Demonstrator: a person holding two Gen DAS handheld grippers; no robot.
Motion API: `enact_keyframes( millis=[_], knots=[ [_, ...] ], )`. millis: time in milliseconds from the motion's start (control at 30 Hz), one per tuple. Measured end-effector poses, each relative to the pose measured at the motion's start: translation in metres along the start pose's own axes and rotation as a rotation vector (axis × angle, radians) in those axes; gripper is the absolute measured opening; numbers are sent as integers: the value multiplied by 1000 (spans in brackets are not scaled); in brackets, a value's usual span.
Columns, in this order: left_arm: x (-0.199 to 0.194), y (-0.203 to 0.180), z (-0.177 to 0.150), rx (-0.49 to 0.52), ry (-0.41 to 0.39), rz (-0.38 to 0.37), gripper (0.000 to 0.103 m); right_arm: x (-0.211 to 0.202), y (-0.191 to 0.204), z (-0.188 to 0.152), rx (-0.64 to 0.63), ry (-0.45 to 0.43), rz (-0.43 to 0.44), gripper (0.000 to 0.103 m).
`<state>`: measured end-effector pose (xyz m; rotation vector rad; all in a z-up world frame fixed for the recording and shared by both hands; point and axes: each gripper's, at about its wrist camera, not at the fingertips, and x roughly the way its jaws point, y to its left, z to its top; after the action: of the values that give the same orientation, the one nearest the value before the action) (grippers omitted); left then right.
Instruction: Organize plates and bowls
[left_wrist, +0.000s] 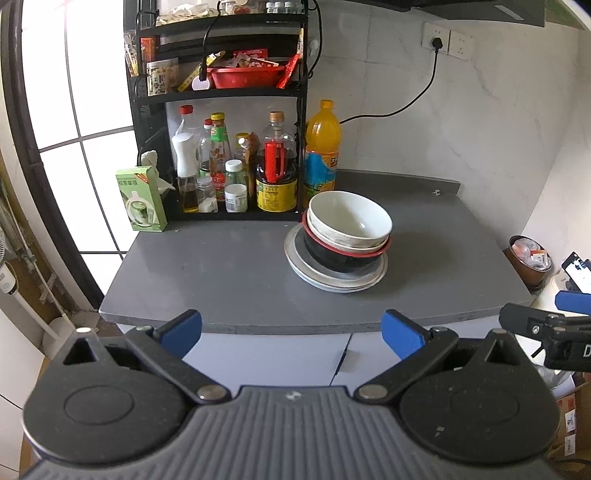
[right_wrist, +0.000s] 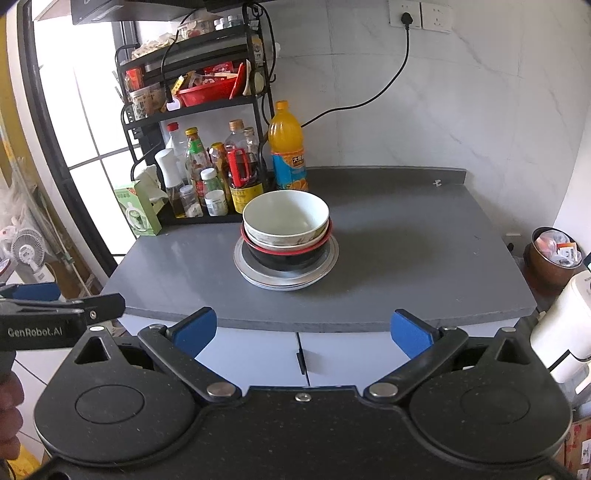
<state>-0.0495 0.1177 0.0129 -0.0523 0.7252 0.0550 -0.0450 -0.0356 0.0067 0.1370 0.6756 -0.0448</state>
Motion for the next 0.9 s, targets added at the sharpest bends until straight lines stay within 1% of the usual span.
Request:
enact_keyframes(
  millis=[167, 333, 600, 900],
  knots=[
    [-2, -9, -2, 10, 6, -18, 103, 0, -4, -1, 10, 2, 3, 101],
    [-5, -14, -4, 5, 4, -20, 103, -2, -6, -2, 9, 1, 20, 99],
    [-9, -18, -6, 10, 3, -14, 103, -2, -7, -3, 7, 7, 23, 99],
    [-10, -13, -2, -25, 6, -5, 103, -1, -5, -3, 3, 3, 20, 99]
  ],
)
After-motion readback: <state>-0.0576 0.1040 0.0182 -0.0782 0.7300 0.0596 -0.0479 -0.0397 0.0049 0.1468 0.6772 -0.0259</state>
